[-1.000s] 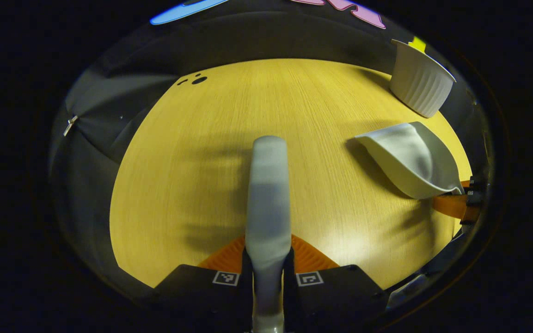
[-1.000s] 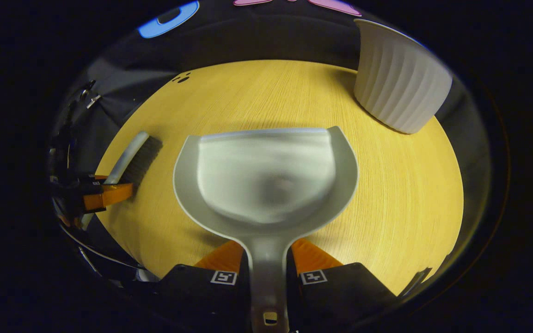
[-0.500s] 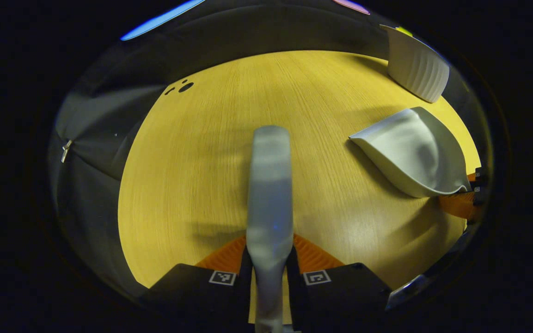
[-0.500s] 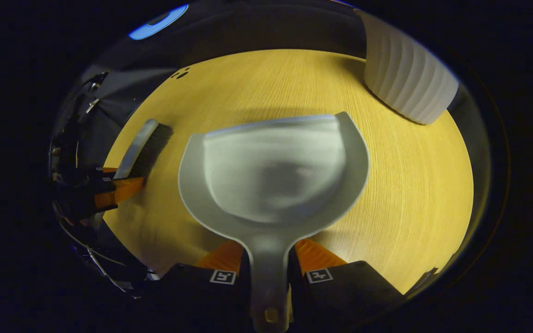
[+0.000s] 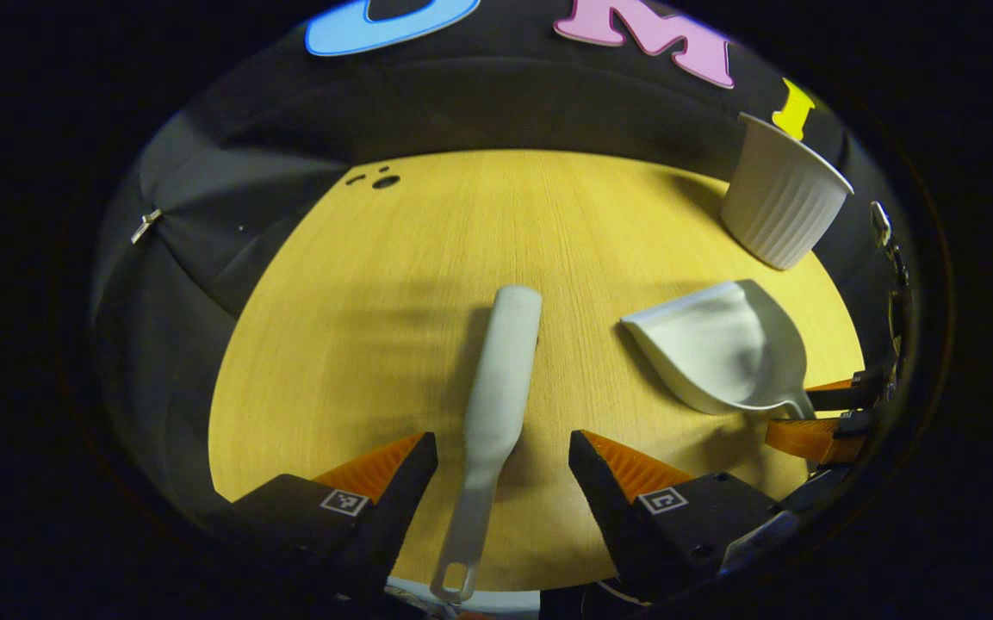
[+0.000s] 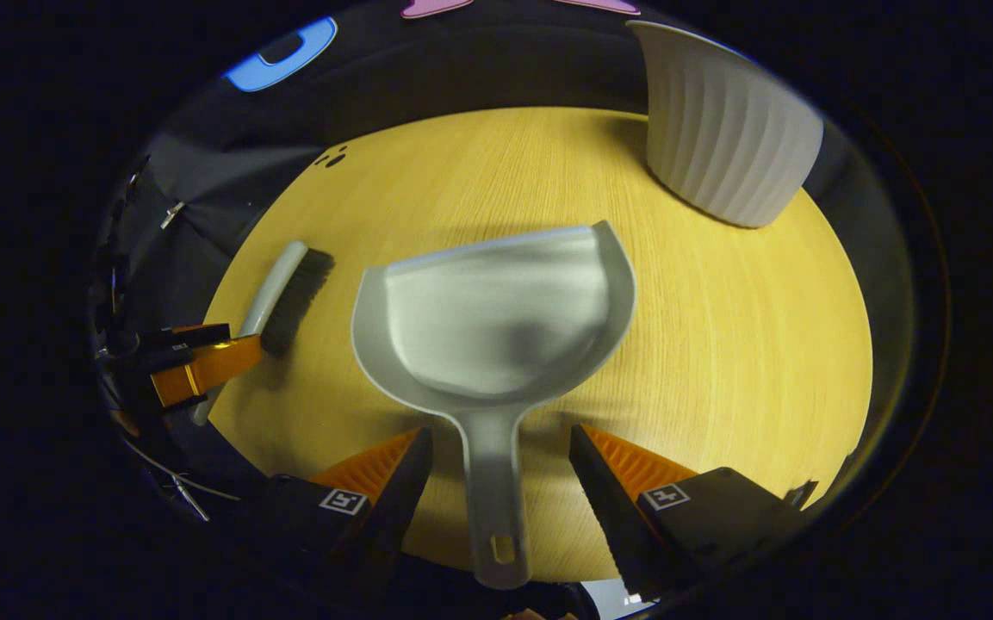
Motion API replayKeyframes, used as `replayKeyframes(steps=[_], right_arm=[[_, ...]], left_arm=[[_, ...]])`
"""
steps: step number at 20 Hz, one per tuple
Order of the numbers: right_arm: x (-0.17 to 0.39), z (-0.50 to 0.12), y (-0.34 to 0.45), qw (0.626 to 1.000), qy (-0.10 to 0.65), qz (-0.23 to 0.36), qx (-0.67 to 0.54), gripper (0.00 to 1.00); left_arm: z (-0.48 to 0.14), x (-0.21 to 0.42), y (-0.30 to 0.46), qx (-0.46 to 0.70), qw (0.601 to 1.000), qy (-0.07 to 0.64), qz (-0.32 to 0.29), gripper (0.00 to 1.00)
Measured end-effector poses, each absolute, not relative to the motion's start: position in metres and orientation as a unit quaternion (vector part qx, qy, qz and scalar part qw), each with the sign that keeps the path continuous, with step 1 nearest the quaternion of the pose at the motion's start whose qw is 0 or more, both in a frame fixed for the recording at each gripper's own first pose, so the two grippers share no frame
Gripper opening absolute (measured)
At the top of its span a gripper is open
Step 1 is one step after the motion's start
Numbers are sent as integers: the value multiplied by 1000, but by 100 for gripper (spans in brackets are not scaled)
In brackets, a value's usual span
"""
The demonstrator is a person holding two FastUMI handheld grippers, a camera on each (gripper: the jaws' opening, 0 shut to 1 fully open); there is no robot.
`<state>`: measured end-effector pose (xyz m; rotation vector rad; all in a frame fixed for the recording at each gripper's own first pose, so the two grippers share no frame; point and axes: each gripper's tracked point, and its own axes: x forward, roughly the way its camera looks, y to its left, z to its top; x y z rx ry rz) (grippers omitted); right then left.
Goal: Pick up the small broom and dustpan from the desktop, sweep the trash into the dustpan with the broom, and then empty the trash into the garbage bin.
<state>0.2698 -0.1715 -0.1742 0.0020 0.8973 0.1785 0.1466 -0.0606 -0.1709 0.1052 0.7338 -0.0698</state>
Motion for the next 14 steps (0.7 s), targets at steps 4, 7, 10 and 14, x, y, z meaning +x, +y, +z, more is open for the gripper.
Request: replayKeyframes(steps=[4,7,10,14], right_arm=[[263,-118,-171,933,350,81,-16,99],[251,-64,-165,960,268,79,-29,99],[232,-10,-152,980,183,81,-24,99],[198,28,-141,988,103,91,-67,99]], left_arm=[[-105,132,-55,26,969,246,-19,98],[-63,106,-56,23,986,163,-16,98],[-32,71,-73,3,994,102,-29,98],[-14,36,-73,5,998,47,-40,98]])
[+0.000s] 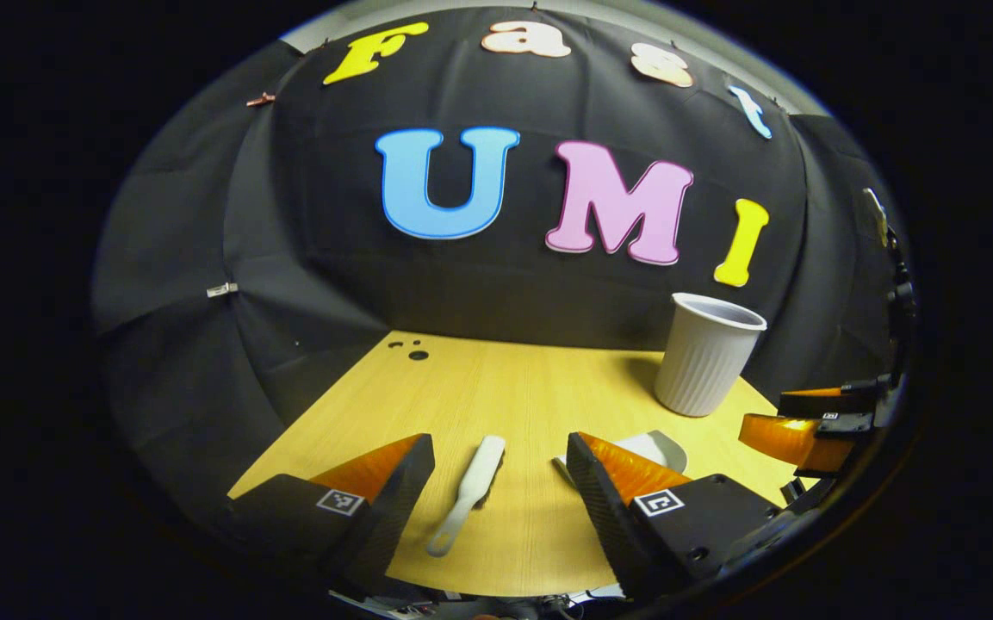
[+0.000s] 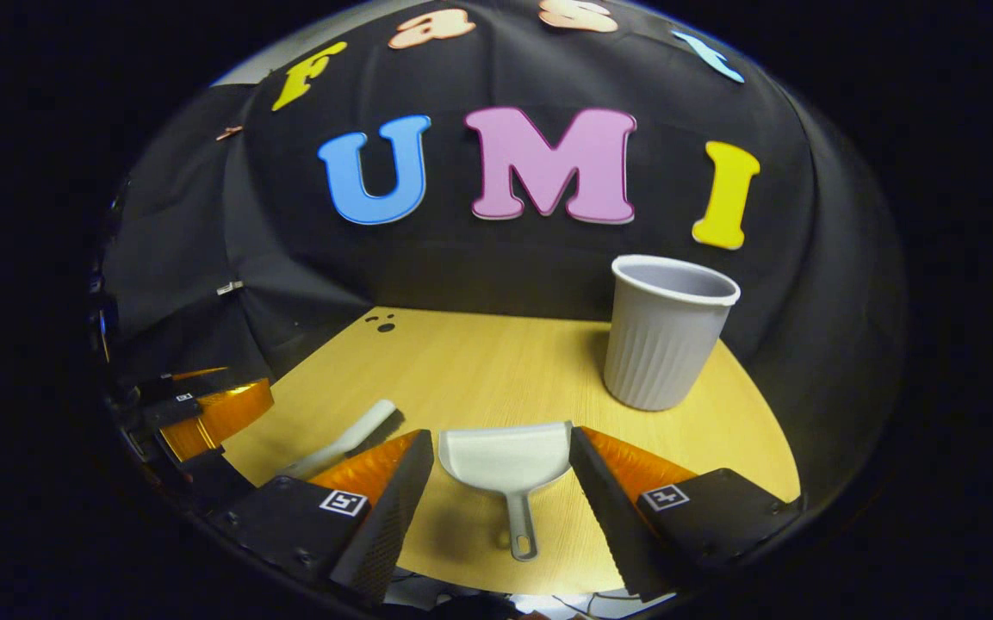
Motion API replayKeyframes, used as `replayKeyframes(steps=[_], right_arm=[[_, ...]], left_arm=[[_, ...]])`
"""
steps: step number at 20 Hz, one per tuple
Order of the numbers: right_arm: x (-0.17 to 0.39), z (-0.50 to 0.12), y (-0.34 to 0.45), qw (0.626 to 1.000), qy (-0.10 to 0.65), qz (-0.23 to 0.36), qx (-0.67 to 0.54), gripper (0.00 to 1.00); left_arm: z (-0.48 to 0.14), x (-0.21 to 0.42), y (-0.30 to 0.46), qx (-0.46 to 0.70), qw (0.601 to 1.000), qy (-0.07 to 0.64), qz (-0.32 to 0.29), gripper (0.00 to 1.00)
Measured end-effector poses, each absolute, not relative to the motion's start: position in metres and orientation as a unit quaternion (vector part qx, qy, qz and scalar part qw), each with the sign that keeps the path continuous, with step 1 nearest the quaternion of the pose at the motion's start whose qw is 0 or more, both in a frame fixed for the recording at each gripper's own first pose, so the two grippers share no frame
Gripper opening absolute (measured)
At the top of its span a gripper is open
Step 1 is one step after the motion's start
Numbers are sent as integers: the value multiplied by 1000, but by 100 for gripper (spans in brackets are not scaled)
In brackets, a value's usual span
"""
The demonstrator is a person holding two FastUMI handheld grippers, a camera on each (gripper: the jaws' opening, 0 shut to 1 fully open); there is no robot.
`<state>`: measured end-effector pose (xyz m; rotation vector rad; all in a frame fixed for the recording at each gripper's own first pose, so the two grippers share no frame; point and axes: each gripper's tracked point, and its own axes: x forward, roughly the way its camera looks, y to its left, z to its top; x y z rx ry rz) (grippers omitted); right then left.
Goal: Pick up the small broom and dustpan from the desktop, sweep the trash into the dustpan with the broom, and then empty the trash into the garbage bin.
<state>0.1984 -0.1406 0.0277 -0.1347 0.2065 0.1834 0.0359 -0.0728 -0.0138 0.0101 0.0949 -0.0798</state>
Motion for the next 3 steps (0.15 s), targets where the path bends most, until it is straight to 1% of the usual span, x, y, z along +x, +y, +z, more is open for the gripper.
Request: replayKeyframes(steps=[3], right_arm=[[183,41,-132,990,72,91,-77,99]], left_arm=[[-8,10,-74,18,998,33,-41,97]])
